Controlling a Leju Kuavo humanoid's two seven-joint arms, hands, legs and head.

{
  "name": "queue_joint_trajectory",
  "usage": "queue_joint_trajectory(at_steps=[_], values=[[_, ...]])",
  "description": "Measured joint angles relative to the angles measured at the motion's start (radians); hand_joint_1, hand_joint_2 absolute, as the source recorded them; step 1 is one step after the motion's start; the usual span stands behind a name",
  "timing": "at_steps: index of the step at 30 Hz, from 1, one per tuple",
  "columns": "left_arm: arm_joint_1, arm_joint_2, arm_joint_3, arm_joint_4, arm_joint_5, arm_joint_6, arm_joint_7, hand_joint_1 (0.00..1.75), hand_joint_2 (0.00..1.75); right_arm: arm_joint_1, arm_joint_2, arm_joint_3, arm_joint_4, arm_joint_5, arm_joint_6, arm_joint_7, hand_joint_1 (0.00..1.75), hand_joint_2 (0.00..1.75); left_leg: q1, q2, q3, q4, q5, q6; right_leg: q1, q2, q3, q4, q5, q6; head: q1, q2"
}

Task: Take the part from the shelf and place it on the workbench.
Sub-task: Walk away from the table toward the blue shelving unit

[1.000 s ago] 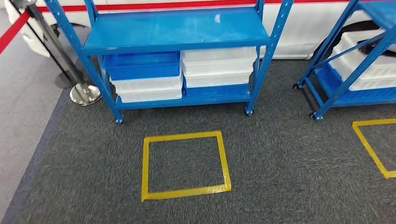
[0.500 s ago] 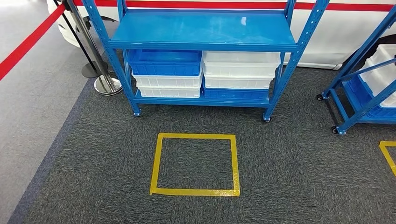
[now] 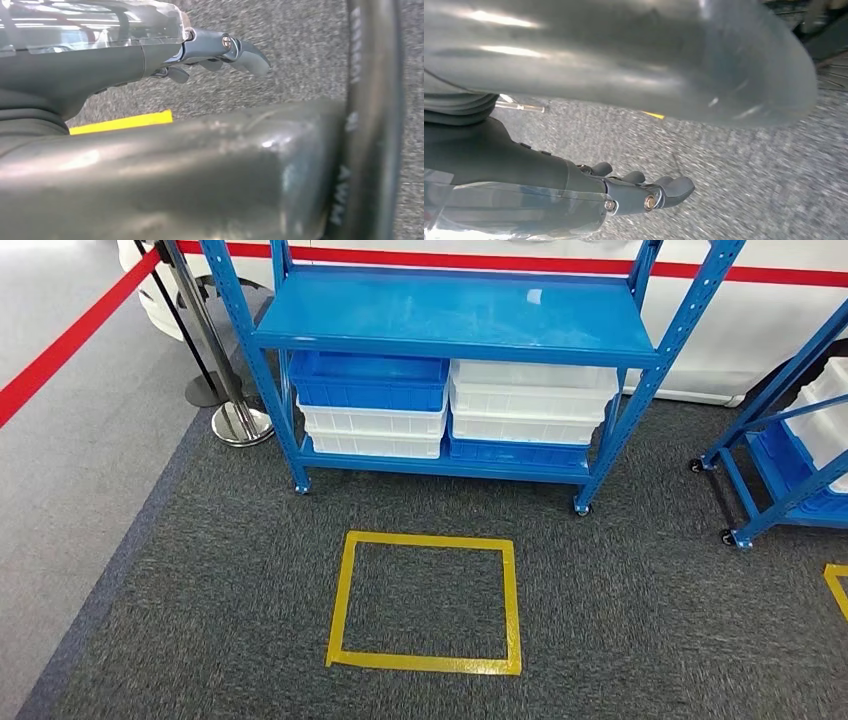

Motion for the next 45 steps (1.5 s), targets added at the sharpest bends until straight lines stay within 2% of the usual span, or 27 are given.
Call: queue_joint_trajectory(at_steps=[5,6,8,10,12,14,15,17,18,20,21,22,24,26,27,28,30,31,32,33,35,37,39,41,42,43,45], values=[[-0.004,0.001,0.000,0.000,-0.004,-0.007,0.000,0.00,0.00,0.000,0.001,-0.001,0.000,0.000,0.010,0.000,0.00,0.00,0.000,0.003,0.014,0.024,-0.032,-0.029,-0.001,-0.001,0.046,-0.037,-0.036,-0.025,0.000,0.000],[-0.004,0.001,0.000,0.000,-0.005,-0.007,0.000,0.00,0.00,0.001,0.001,-0.002,0.000,0.000,0.010,0.000,0.00,0.00,0.001,0.006,-0.007,0.070,-0.046,-0.033,-0.004,-0.003,0.062,-0.044,-0.043,-0.030,0.000,0.000],[-0.002,0.000,0.000,0.000,-0.007,-0.007,-0.001,0.00,0.00,0.003,0.001,-0.003,0.000,0.000,0.011,0.000,0.00,0.00,0.005,0.009,-0.101,0.211,-0.077,-0.040,-0.003,-0.007,0.089,-0.048,-0.065,-0.036,0.000,0.000],[0.003,0.000,0.000,0.000,-0.007,-0.007,0.000,0.00,0.00,0.003,0.001,-0.004,0.000,0.000,0.013,0.000,0.00,0.00,0.006,0.009,-0.195,0.302,-0.061,-0.043,-0.003,-0.006,0.120,-0.049,-0.093,-0.036,0.000,0.000],[0.009,0.000,0.000,0.000,-0.008,-0.007,0.000,0.00,0.00,0.004,0.001,-0.005,0.000,-0.001,0.014,0.000,0.00,0.00,0.006,0.009,-0.224,0.243,0.040,-0.039,-0.003,-0.004,0.162,-0.050,-0.126,-0.032,0.000,0.000],[0.016,0.000,0.000,0.002,-0.007,-0.008,0.001,0.00,0.00,0.007,0.001,-0.005,0.000,-0.001,0.015,0.000,0.00,0.00,0.001,0.012,-0.210,0.144,0.130,-0.029,-0.003,-0.004,0.201,-0.055,-0.159,-0.023,0.000,0.000],[0.017,0.000,0.001,0.003,-0.006,-0.008,0.002,0.00,0.00,0.008,0.002,-0.006,0.000,-0.001,0.015,0.000,0.00,0.00,-0.003,0.014,-0.198,0.111,0.140,-0.021,-0.003,-0.003,0.215,-0.059,-0.172,-0.016,0.000,0.000],[0.015,0.000,0.002,0.006,-0.004,-0.009,0.003,0.00,0.00,0.003,0.002,-0.006,0.001,-0.001,0.016,0.000,0.00,0.00,-0.011,0.016,-0.174,0.087,0.107,-0.005,-0.002,-0.004,0.232,-0.067,-0.179,0.000,0.000,0.000],[0.012,0.000,0.002,0.006,-0.002,-0.009,0.003,0.00,0.00,-0.001,0.002,-0.006,0.001,-0.001,0.016,0.000,0.00,0.00,-0.011,0.014,-0.157,0.069,0.090,0.004,-0.002,-0.004,0.231,-0.053,-0.165,0.007,0.000,0.000],[0.011,0.000,0.003,0.006,-0.001,-0.008,0.003,0.00,0.00,-0.007,0.002,-0.006,0.001,-0.001,0.016,0.000,0.00,0.00,-0.006,0.010,-0.116,0.037,0.071,0.016,-0.003,-0.003,0.177,0.054,-0.110,0.017,0.000,0.000],[0.011,0.000,0.004,0.006,-0.001,-0.008,0.003,0.00,0.00,-0.009,0.002,-0.006,0.001,-0.001,0.016,0.000,0.00,0.00,-0.003,0.008,-0.091,0.021,0.062,0.021,-0.003,-0.002,0.125,0.129,-0.092,0.020,0.000,0.000],[0.011,0.000,0.005,0.006,-0.001,-0.008,0.003,0.00,0.00,-0.008,0.002,-0.006,0.001,-0.001,0.017,0.000,0.00,0.00,-0.002,0.008,-0.067,0.007,0.053,0.025,-0.004,-0.002,0.070,0.194,-0.095,0.022,0.000,0.000],[0.010,0.000,0.006,0.006,-0.002,-0.008,0.004,0.00,0.00,-0.007,0.002,-0.008,0.001,-0.006,0.018,0.002,0.00,0.00,-0.001,0.005,-0.021,-0.009,0.030,0.028,-0.003,-0.001,-0.025,0.256,-0.164,0.024,0.000,0.000],[0.011,0.000,0.006,0.006,-0.005,-0.008,0.005,0.00,0.00,-0.004,0.002,-0.016,0.001,-0.020,0.023,0.005,0.00,0.00,-0.001,0.005,0.024,-0.014,-0.001,0.026,-0.002,-0.001,-0.085,0.240,-0.231,0.022,0.000,0.000],[0.013,0.000,0.007,0.006,-0.006,-0.008,0.005,0.00,0.00,-0.002,0.002,-0.021,0.001,-0.027,0.025,0.006,0.00,0.00,-0.001,0.009,0.047,-0.015,-0.020,0.025,0.000,-0.004,-0.102,0.206,-0.226,0.018,0.000,0.000],[0.016,-0.001,0.007,0.006,-0.008,-0.008,0.005,0.00,0.00,0.001,0.002,-0.026,0.001,-0.034,0.028,0.006,0.00,0.00,-0.002,0.014,0.069,-0.016,-0.038,0.023,0.003,-0.012,-0.113,0.160,-0.186,0.013,0.000,0.000],[0.019,-0.002,0.007,0.008,-0.009,-0.008,0.005,0.00,0.00,0.004,0.002,-0.035,0.001,-0.040,0.031,0.005,0.00,0.00,-0.007,0.027,0.108,-0.016,-0.078,0.015,0.016,-0.048,-0.126,0.058,-0.024,-0.005,0.000,0.000],[0.019,-0.002,0.007,0.009,-0.009,-0.008,0.006,0.00,0.00,0.003,0.002,-0.038,0.001,-0.040,0.032,0.004,0.00,0.00,-0.011,0.035,0.127,-0.022,-0.096,0.010,0.021,-0.059,-0.127,0.028,0.038,-0.013,0.000,0.000],[0.018,-0.002,0.008,0.010,-0.009,-0.008,0.007,0.00,0.00,0.001,0.003,-0.039,0.001,-0.037,0.031,0.003,0.00,0.00,-0.015,0.041,0.144,-0.024,-0.105,0.004,0.022,-0.063,-0.124,0.011,0.075,-0.020,0.000,0.000],[0.014,-0.002,0.008,0.010,-0.010,-0.007,0.008,0.00,0.00,-0.002,0.004,-0.040,0.001,-0.032,0.030,0.001,0.00,0.00,-0.018,0.046,0.153,-0.018,-0.103,-0.002,0.020,-0.053,-0.113,0.011,0.073,-0.025,0.000,0.000],[0.005,-0.002,0.010,0.010,-0.013,-0.005,0.008,0.00,0.00,-0.003,0.006,-0.041,0.001,-0.024,0.031,-0.001,0.00,0.00,-0.017,0.042,0.122,0.066,-0.064,-0.013,0.013,-0.034,-0.088,0.001,0.055,-0.036,0.000,0.000],[0.000,-0.002,0.015,0.010,-0.017,-0.004,0.009,0.00,0.00,-0.004,0.008,-0.044,0.001,-0.028,0.034,-0.003,0.00,0.00,-0.010,0.030,0.037,0.203,-0.052,-0.023,0.009,-0.019,-0.057,-0.013,0.037,-0.045,0.000,0.000],[0.002,-0.002,0.021,0.010,-0.020,0.001,0.012,0.00,0.00,-0.008,0.008,-0.048,0.001,-0.030,0.033,-0.005,0.00,0.00,-0.002,0.024,-0.041,0.282,-0.133,-0.032,0.007,-0.001,-0.021,-0.020,0.015,-0.048,0.000,0.000],[0.004,-0.002,0.024,0.010,-0.024,0.007,0.015,0.00,0.00,-0.008,0.008,-0.049,0.001,-0.021,0.031,-0.005,0.00,0.00,0.004,0.024,-0.086,0.274,-0.227,-0.039,0.004,0.015,0.016,-0.022,-0.011,-0.045,0.000,0.000],[0.005,-0.002,0.024,0.010,-0.026,0.008,0.015,0.00,0.00,-0.006,0.009,-0.049,0.001,-0.018,0.030,-0.005,0.00,0.00,0.006,0.024,-0.098,0.244,-0.233,-0.040,0.002,0.020,0.034,-0.022,-0.025,-0.042,0.000,0.000],[0.005,-0.002,0.025,0.010,-0.028,0.010,0.016,0.00,0.00,-0.005,0.010,-0.049,0.001,-0.015,0.029,-0.004,0.00,0.00,0.008,0.024,-0.105,0.198,-0.197,-0.040,0.001,0.024,0.052,-0.022,-0.038,-0.039,0.000,0.000],[0.010,-0.002,0.025,0.011,-0.030,0.012,0.017,0.00,0.00,-0.001,0.011,-0.049,0.002,-0.013,0.026,-0.004,0.00,0.00,0.008,0.025,-0.117,0.102,-0.045,-0.035,0.002,0.028,0.076,-0.019,-0.062,-0.029,0.000,0.000]])
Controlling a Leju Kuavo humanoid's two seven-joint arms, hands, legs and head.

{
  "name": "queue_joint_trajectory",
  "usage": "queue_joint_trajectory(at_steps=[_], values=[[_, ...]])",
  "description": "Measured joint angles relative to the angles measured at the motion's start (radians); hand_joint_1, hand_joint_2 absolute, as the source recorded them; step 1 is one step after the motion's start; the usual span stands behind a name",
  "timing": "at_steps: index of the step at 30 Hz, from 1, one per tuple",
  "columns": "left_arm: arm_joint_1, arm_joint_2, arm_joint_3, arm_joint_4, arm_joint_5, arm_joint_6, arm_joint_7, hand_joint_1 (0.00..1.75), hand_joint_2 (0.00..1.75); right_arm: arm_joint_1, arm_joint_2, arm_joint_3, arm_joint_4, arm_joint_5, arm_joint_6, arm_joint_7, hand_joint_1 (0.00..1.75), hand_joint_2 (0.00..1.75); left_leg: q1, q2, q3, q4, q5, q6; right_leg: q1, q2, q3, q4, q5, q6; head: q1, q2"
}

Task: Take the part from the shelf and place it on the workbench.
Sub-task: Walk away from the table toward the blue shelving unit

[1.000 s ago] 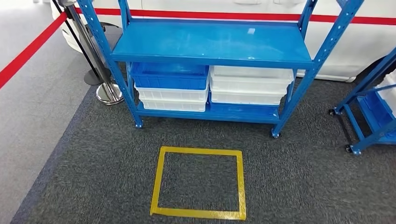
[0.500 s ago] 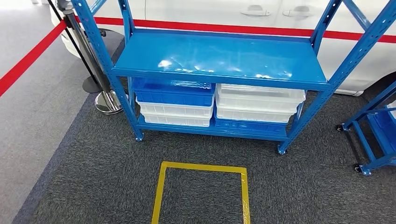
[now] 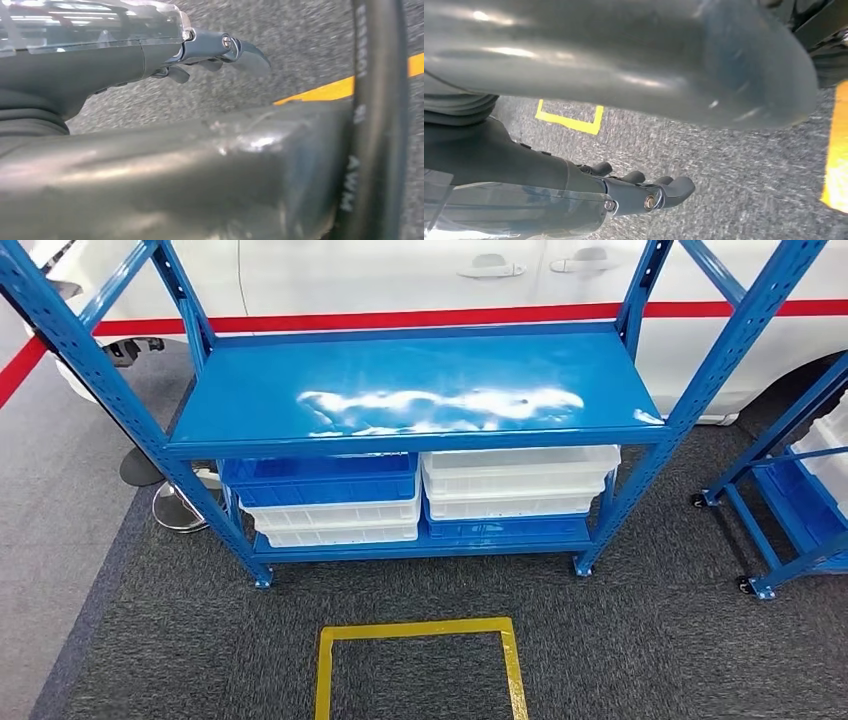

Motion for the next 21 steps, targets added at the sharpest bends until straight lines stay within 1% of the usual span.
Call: queue_joint_trajectory(at_steps=[1,2,3,5,6,7,9,10,11,12,13,14,15,16,17,18,19,20,21], values=[[0.001,0.000,0.000,0.001,0.000,0.001,0.001,0.00,0.00,0.000,0.001,0.000,0.000,0.001,-0.003,0.000,0.00,0.00,-0.002,0.000,-0.002,-0.029,0.064,0.006,0.001,0.002,0.006,0.002,-0.011,0.007,0.000,0.000],[0.002,0.000,0.001,0.001,-0.001,0.001,0.001,0.00,0.00,-0.001,0.001,0.000,0.001,0.003,-0.005,0.001,0.00,0.00,-0.005,-0.001,-0.003,-0.041,0.100,0.012,0.002,0.004,0.010,0.003,-0.019,0.014,0.000,0.000],[0.001,0.001,0.001,0.001,-0.002,0.002,0.002,0.00,0.00,-0.002,0.002,0.000,0.001,0.005,-0.008,0.001,0.00,0.00,-0.007,-0.002,-0.001,-0.043,0.106,0.019,0.003,0.005,0.012,0.002,-0.026,0.022,0.000,0.000],[-0.001,0.001,0.001,0.001,-0.004,0.002,0.001,0.00,0.00,-0.006,0.002,0.000,0.001,0.010,-0.010,0.001,0.00,0.00,-0.004,-0.005,0.007,-0.052,0.110,0.033,0.002,-0.001,0.016,0.006,-0.040,0.033,0.000,0.000],[-0.002,0.001,0.001,0.001,-0.005,0.002,0.000,0.00,0.00,-0.007,0.002,0.000,0.001,0.012,-0.011,0.001,0.00,0.00,-0.002,-0.005,0.011,-0.059,0.111,0.040,0.002,-0.006,0.007,0.026,-0.055,0.038,0.000,0.000],[-0.004,0.001,0.001,0.001,-0.006,0.002,-0.002,0.00,0.00,-0.008,0.002,0.000,0.001,0.013,-0.011,0.001,0.00,0.00,-0.001,-0.005,0.015,-0.064,0.110,0.047,0.001,-0.011,-0.014,0.067,-0.078,0.041,0.000,0.000],[-0.005,0.001,0.002,0.001,-0.006,0.002,-0.003,0.00,0.00,-0.010,0.003,0.000,0.001,0.014,-0.010,0.002,0.00,0.00,-0.003,-0.005,0.021,-0.066,0.103,0.056,-0.001,-0.015,-0.088,0.192,-0.127,0.045,0.000,0.000],[-0.006,0.001,0.002,0.001,-0.006,0.002,-0.003,0.00,0.00,-0.009,0.003,0.000,0.001,0.015,-0.010,0.002,0.00,0.00,-0.004,-0.005,0.025,-0.066,0.098,0.058,-0.002,-0.016,-0.124,0.244,-0.136,0.047,0.000,0.000],[-0.006,0.001,0.003,0.001,-0.006,0.002,-0.003,0.00,0.00,-0.009,0.003,0.000,0.001,0.016,-0.010,0.003,0.00,0.00,-0.005,-0.005,0.031,-0.066,0.093,0.059,-0.003,-0.016,-0.147,0.266,-0.126,0.048,0.000,0.000],[-0.006,0.001,0.004,0.001,-0.006,0.002,-0.003,0.00,0.00,-0.008,0.003,0.000,0.001,0.016,-0.010,0.003,0.00,0.00,-0.006,-0.006,0.039,-0.066,0.087,0.059,-0.003,-0.017,-0.150,0.249,-0.095,0.046,0.000,0.000],[-0.006,0.001,0.005,0.001,-0.006,0.002,-0.003,0.00,0.00,-0.008,0.003,0.000,0.001,0.017,-0.010,0.004,0.00,0.00,-0.007,-0.007,0.048,-0.066,0.080,0.058,-0.002,-0.018,-0.136,0.198,-0.048,0.043,0.000,0.000],[-0.005,0.001,0.005,0.001,-0.007,0.002,-0.003,0.00,0.00,-0.007,0.003,0.000,0.001,0.018,-0.010,0.004,0.00,0.00,-0.007,-0.007,0.056,-0.066,0.074,0.055,0.000,-0.019,-0.115,0.134,-0.005,0.037,0.000,0.000],[-0.005,0.000,0.006,0.001,-0.007,0.002,-0.003,0.00,0.00,-0.006,0.002,0.000,0.001,0.019,-0.010,0.005,0.00,0.00,-0.010,-0.008,0.061,-0.064,0.068,0.051,0.003,-0.020,-0.093,0.074,0.025,0.031,0.000,0.000],[-0.006,0.000,0.006,0.001,-0.008,0.002,-0.003,0.00,0.00,-0.007,0.002,0.001,0.001,0.019,-0.010,0.005,0.00,0.00,-0.012,-0.008,0.063,-0.064,0.063,0.046,0.006,-0.022,-0.079,0.034,0.040,0.026,0.000,0.000],[-0.006,0.000,0.006,0.001,-0.009,0.002,-0.004,0.00,0.00,-0.008,0.002,0.001,0.001,0.019,-0.010,0.006,0.00,0.00,-0.013,-0.007,0.063,-0.065,0.060,0.041,0.009,-0.023,-0.073,0.015,0.041,0.022,0.000,0.000],[-0.008,0.000,0.006,0.001,-0.009,0.002,-0.004,0.00,0.00,-0.009,0.001,0.001,0.001,0.020,-0.010,0.006,0.00,0.00,-0.014,-0.007,0.065,-0.067,0.059,0.036,0.010,-0.023,-0.070,0.009,0.038,0.020,0.000,0.000],[-0.009,0.000,0.006,0.001,-0.009,0.002,-0.004,0.00,0.00,-0.010,0.002,0.001,0.001,0.021,-0.010,0.007,0.00,0.00,-0.015,-0.007,0.067,-0.070,0.058,0.031,0.007,-0.022,-0.068,0.005,0.039,0.017,0.000,0.000],[-0.010,0.000,0.006,0.001,-0.009,0.002,-0.004,0.00,0.00,-0.010,0.002,0.001,0.001,0.021,-0.009,0.008,0.00,0.00,-0.015,-0.007,0.069,-0.068,0.053,0.026,0.004,-0.023,-0.064,-0.003,0.040,0.013,0.000,0.000],[-0.011,0.000,0.007,0.001,-0.009,0.002,-0.004,0.00,0.00,-0.009,0.003,0.001,0.001,0.021,-0.009,0.009,0.00,0.00,-0.014,-0.007,0.064,-0.052,0.040,0.020,0.000,-0.024,-0.059,-0.010,0.042,0.008,0.000,0.000]])
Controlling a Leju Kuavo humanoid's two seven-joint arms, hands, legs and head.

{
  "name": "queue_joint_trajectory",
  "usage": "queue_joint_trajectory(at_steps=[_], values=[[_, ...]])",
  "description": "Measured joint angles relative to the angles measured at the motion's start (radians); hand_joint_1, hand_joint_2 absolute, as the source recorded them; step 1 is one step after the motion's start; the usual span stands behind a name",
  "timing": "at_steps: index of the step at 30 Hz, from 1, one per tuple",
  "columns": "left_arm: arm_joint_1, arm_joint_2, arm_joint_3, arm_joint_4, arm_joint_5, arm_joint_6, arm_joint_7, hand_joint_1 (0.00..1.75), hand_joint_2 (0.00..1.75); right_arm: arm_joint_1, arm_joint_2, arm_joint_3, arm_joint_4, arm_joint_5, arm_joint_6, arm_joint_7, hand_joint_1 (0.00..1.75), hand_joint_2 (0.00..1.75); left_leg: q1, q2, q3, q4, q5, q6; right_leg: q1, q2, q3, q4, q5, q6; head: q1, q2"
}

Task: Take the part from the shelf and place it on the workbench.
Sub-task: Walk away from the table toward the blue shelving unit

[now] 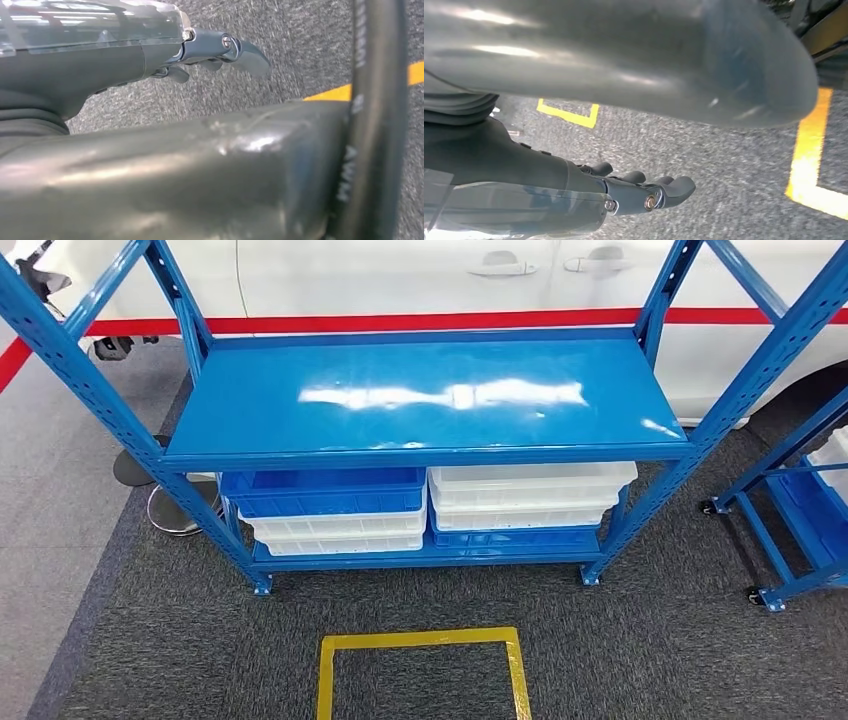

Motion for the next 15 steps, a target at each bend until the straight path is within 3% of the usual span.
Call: queue_joint_trajectory(at_steps=[1,3,5,6,7,8,10,11,15], values=[[0.000,0.000,0.000,0.000,0.000,0.000,0.000,0.00,0.00,0.000,0.001,0.000,0.000,0.000,0.000,0.001,0.00,0.00,0.001,0.000,-0.015,0.035,-0.022,-0.006,-0.004,-0.001,0.005,-0.006,0.001,-0.004,0.000,0.000],[0.000,0.000,0.001,0.000,0.000,0.000,0.000,0.00,0.00,0.001,0.001,0.000,0.000,0.000,0.001,0.002,0.00,0.00,0.008,-0.001,-0.076,0.156,-0.080,-0.015,-0.004,-0.003,0.009,-0.009,-0.001,-0.010,0.000,0.000],[0.002,0.000,0.003,0.000,0.001,0.000,0.000,0.00,0.00,0.000,0.001,0.000,0.000,0.000,0.003,0.002,0.00,0.00,0.013,-0.001,-0.125,0.243,-0.098,-0.022,-0.004,-0.003,0.012,-0.008,-0.004,-0.011,0.000,0.000],[0.002,0.000,0.004,0.000,0.001,0.000,0.000,0.00,0.00,0.000,0.001,0.000,0.000,0.000,0.004,0.002,0.00,0.00,0.016,-0.001,-0.125,0.233,-0.077,-0.024,-0.005,-0.002,0.015,-0.008,-0.007,-0.009,0.000,0.000],[0.003,0.001,0.005,0.000,0.001,0.000,0.000,0.00,0.00,0.000,0.002,0.000,0.000,0.001,0.004,0.003,0.00,0.00,0.018,-0.001,-0.106,0.189,-0.043,-0.025,-0.006,-0.002,0.019,-0.007,-0.010,-0.006,0.000,0.000],[0.003,0.001,0.006,0.000,0.000,0.001,0.000,0.00,0.00,0.000,0.002,0.000,0.000,0.001,0.004,0.003,0.00,0.00,0.020,0.000,-0.076,0.120,-0.005,-0.024,-0.006,-0.002,0.024,-0.006,-0.013,-0.003,0.000,0.000],[0.002,0.001,0.008,0.000,-0.002,0.002,0.000,0.00,0.00,0.000,0.002,0.000,0.000,0.002,0.004,0.005,0.00,0.00,0.017,-0.002,-0.026,0.010,0.036,-0.018,-0.004,-0.001,0.029,-0.003,-0.019,0.008,0.000,0.000],[0.001,0.000,0.008,0.000,-0.003,0.002,0.000,0.00,0.00,-0.001,0.002,0.000,0.000,0.003,0.004,0.006,0.00,0.00,0.015,-0.003,-0.015,-0.015,0.040,-0.012,-0.003,-0.001,0.030,-0.003,-0.020,0.014,0.000,0.000],[0.002,0.000,0.009,0.000,-0.008,0.002,0.000,0.00,0.00,-0.002,0.002,0.000,0.000,0.004,0.004,0.006,0.00,0.00,0.014,-0.003,-0.009,-0.029,0.046,0.018,-0.005,-0.001,0.027,0.009,-0.033,0.036,0.000,0.000]])
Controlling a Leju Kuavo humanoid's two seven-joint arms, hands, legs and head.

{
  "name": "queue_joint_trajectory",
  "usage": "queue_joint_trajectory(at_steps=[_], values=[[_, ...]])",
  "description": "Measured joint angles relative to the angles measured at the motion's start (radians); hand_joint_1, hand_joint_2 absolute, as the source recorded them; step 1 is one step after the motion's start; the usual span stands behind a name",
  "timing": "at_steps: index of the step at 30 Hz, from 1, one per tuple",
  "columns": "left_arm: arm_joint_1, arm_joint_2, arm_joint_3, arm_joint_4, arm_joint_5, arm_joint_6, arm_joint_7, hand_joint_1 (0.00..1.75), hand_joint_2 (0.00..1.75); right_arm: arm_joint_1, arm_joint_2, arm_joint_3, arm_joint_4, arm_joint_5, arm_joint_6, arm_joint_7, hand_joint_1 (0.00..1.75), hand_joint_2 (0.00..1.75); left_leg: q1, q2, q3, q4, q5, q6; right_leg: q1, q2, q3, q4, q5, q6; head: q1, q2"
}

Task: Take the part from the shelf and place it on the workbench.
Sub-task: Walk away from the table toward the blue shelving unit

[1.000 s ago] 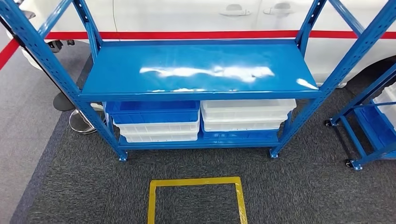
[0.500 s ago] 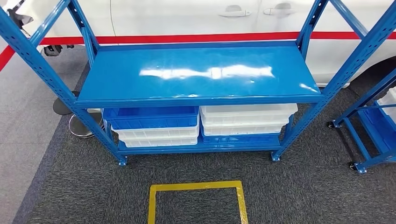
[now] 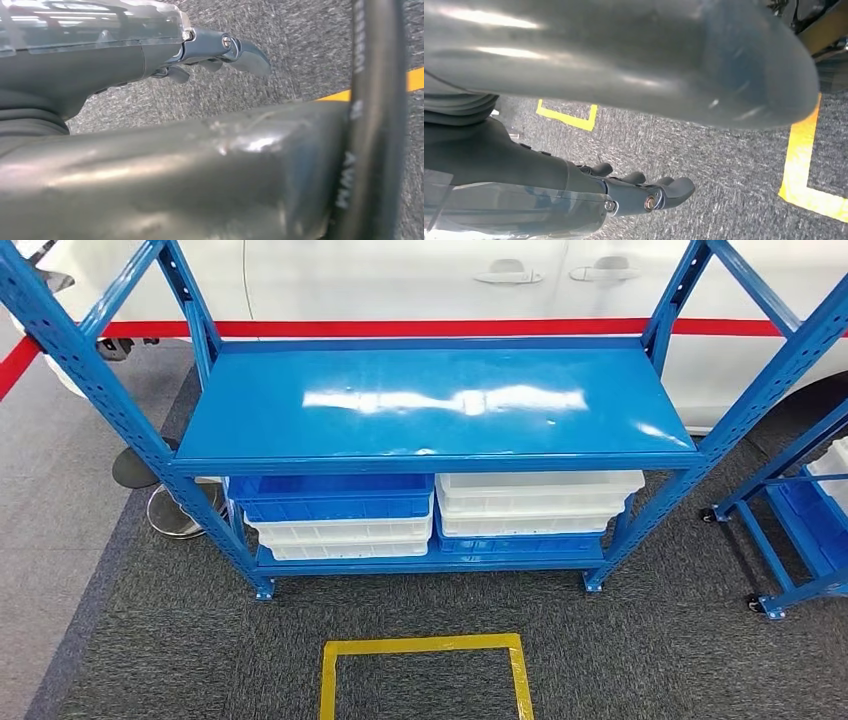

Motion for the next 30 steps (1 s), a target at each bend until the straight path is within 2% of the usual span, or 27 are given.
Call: queue_joint_trajectory(at_steps=[2,4,5,6,7,9,10,12,15,17,18,20,21,22,23,24,26,28,30], values=[[-0.001,0.000,0.000,0.000,0.000,0.000,0.000,0.00,0.00,0.000,0.000,0.000,0.000,0.001,0.000,0.000,0.00,0.00,0.001,0.002,0.002,-0.006,0.004,0.012,-0.001,-0.001,-0.039,0.086,-0.053,0.005,0.000,0.000],[0.000,0.000,0.000,0.000,0.000,0.000,0.000,0.00,0.00,0.000,0.000,0.000,0.000,0.002,0.000,0.000,0.00,0.00,-0.001,0.003,0.001,-0.006,0.003,0.017,-0.001,-0.001,-0.104,0.215,-0.112,0.008,0.000,0.000],[0.000,0.000,0.000,0.000,0.000,0.000,0.000,0.00,0.00,0.001,0.000,0.000,0.000,0.002,0.000,0.000,0.00,0.00,-0.003,0.003,0.001,-0.006,0.002,0.018,-0.001,-0.001,-0.125,0.253,-0.118,0.008,0.000,0.000],[0.000,0.000,0.000,0.000,-0.001,0.000,0.000,0.00,0.00,0.001,0.000,0.000,0.000,0.002,0.000,0.001,0.00,0.44,-0.004,0.003,0.002,-0.005,0.002,0.018,-0.001,-0.001,-0.130,0.257,-0.106,0.007,0.000,0.000],[0.000,0.000,0.000,0.000,-0.001,0.000,0.000,0.00,0.00,0.001,0.000,0.000,0.000,0.002,0.000,0.001,0.00,0.87,-0.005,0.002,0.005,-0.005,0.000,0.018,0.000,-0.001,-0.115,0.221,-0.075,0.005,0.000,0.000],[0.000,0.000,0.000,0.000,-0.001,0.001,0.000,0.00,0.00,0.001,0.000,0.000,0.000,0.002,0.000,0.002,0.00,1.75,-0.006,0.002,0.011,-0.005,-0.003,0.015,0.001,-0.001,-0.061,0.107,-0.007,-0.003,0.000,0.000],[0.000,-0.001,0.001,0.000,-0.001,0.002,0.000,0.00,0.00,0.001,0.000,0.000,0.000,0.002,0.000,0.003,0.00,1.75,-0.007,0.001,0.012,-0.005,-0.004,0.013,0.003,-0.001,-0.036,0.053,0.013,-0.008,0.000,0.000],[-0.001,-0.002,0.002,0.000,-0.002,0.006,0.001,0.00,0.00,0.000,0.000,0.000,0.000,0.002,-0.001,0.003,0.00,1.75,-0.010,0.002,0.012,-0.003,-0.008,0.005,0.008,-0.001,-0.014,0.001,0.023,-0.015,0.000,0.000],[-0.002,-0.002,0.006,0.000,-0.003,0.022,0.006,0.00,0.00,0.000,0.000,0.000,0.000,0.003,-0.003,0.003,0.00,1.75,-0.012,0.003,0.014,-0.005,-0.010,-0.011,0.010,-0.001,-0.009,-0.018,0.026,-0.025,0.000,0.000],[-0.002,-0.003,0.008,0.000,-0.004,0.031,0.010,0.00,0.00,0.000,0.001,0.000,0.000,0.003,-0.004,0.003,0.00,1.75,-0.011,0.003,0.006,0.020,-0.032,-0.023,0.004,-0.002,-0.004,-0.027,0.030,-0.034,0.000,0.000],[-0.002,-0.004,0.008,0.000,-0.004,0.034,0.011,0.00,0.00,0.000,0.002,0.000,0.000,0.004,-0.005,0.003,0.00,1.75,-0.009,0.002,-0.012,0.060,-0.057,-0.029,0.003,-0.003,-0.002,-0.031,0.031,-0.038,0.000,0.000],[-0.001,-0.004,0.008,0.000,-0.005,0.036,0.013,0.00,0.00,0.000,0.002,0.000,0.000,0.004,-0.005,0.003,0.00,1.75,-0.005,0.002,-0.069,0.183,-0.116,-0.037,0.003,-0.003,-0.002,-0.031,0.030,-0.043,0.000,0.000],[-0.001,-0.004,0.009,0.000,-0.004,0.037,0.014,0.00,0.00,0.000,0.002,0.000,0.000,0.004,-0.005,0.003,0.00,1.75,-0.003,0.002,-0.094,0.234,-0.132,-0.040,0.004,-0.003,-0.001,-0.031,0.030,-0.044,0.000,0.000],[0.001,-0.004,0.009,0.000,-0.005,0.038,0.015,0.00,0.00,0.000,0.002,0.000,0.000,0.004,-0.004,0.003,0.00,1.75,-0.002,0.002,-0.105,0.257,-0.130,-0.041,0.004,-0.003,0.000,-0.030,0.029,-0.044,0.000,0.000],[0.001,-0.004,0.009,0.000,-0.004,0.039,0.016,0.00,0.44,0.000,0.002,0.000,0.000,0.004,-0.004,0.003,0.00,1.75,-0.002,0.002,-0.098,0.238,-0.107,-0.041,0.004,-0.002,0.002,-0.030,0.028,-0.043,0.000,0.000],[0.002,-0.004,0.009,0.000,-0.004,0.040,0.018,0.00,0.87,0.000,0.002,0.000,0.000,0.004,-0.004,0.003,0.00,1.75,-0.001,0.002,-0.078,0.195,-0.077,-0.040,0.004,-0.002,0.004,-0.029,0.027,-0.043,0.000,0.000],[0.001,-0.006,0.010,0.000,-0.004,0.046,0.021,0.00,1.75,0.000,0.002,0.000,0.000,0.007,-0.004,0.003,0.00,1.75,0.003,0.001,-0.018,0.065,-0.022,-0.042,0.007,-0.001,0.006,-0.022,0.020,-0.039,0.000,0.000],[-0.001,-0.008,0.012,0.000,-0.003,0.050,0.024,0.00,1.75,0.000,0.001,0.000,0.000,0.010,-0.004,0.001,0.00,0.87,0.005,-0.002,0.013,-0.001,-0.009,-0.035,0.015,0.000,0.005,-0.015,0.015,-0.037,0.000,0.000],[0.000,-0.010,0.016,0.000,-0.001,0.052,0.024,0.00,1.75,0.000,0.001,0.000,0.000,0.011,-0.005,-0.003,0.00,0.00,0.002,-0.004,0.014,-0.003,-0.010,-0.023,0.017,0.000,0.004,-0.016,0.015,-0.035,0.000,0.000]])
